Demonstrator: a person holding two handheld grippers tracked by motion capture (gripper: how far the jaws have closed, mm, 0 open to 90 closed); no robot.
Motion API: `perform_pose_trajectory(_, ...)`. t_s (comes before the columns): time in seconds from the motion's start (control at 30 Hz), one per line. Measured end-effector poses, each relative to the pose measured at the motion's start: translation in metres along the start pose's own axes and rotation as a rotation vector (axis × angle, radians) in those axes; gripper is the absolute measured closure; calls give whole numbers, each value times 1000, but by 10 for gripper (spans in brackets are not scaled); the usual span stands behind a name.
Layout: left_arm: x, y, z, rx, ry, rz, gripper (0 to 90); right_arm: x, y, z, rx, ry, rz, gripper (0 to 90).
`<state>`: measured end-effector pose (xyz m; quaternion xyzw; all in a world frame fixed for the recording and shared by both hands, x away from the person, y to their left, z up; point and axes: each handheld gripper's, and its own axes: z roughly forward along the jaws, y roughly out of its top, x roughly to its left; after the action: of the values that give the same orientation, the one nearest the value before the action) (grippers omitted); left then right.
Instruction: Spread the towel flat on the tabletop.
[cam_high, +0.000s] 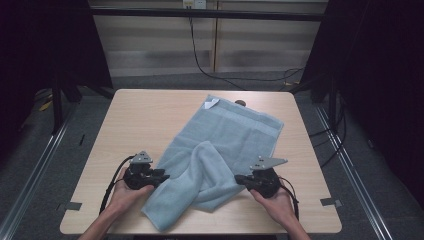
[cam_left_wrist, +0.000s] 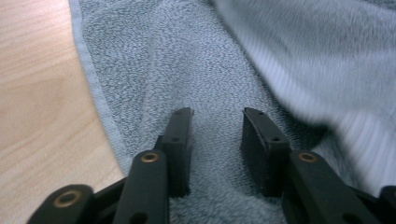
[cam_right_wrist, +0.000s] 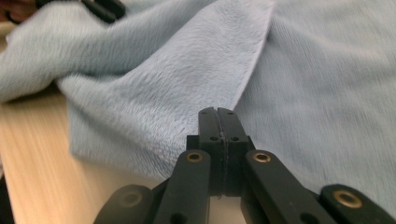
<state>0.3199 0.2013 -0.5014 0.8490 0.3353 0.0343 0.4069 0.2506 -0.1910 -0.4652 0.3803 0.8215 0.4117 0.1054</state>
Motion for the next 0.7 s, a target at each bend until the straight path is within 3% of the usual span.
perform_pose_trajectory(0.07, 1, 0, 0, 2, 4, 15, 668, -2, -12, -9, 4, -9, 18, 898)
perform_pose_trajectory(0.2, 7, 2, 3, -17, -4, -1, 698, -1, -33, -18, 46, -14, 37, 898)
perform_pose_trajectory(0.37, 12, 7, 7, -13, 3, -1, 706, 4, -41, -23, 51, -3, 52, 882)
perform_pose_trajectory(0.47, 16, 12, 10, -10, -1, -19, 681, -4, -33, -22, 22, -14, 52, 725)
perform_pose_trajectory(0.57, 21, 12, 12, -33, -8, -42, 675, -23, -13, -14, -29, -39, 64, 681)
perform_pose_trajectory(0.7, 22, 11, 12, -36, -12, -37, 660, -55, 20, 13, -70, -62, 82, 687)
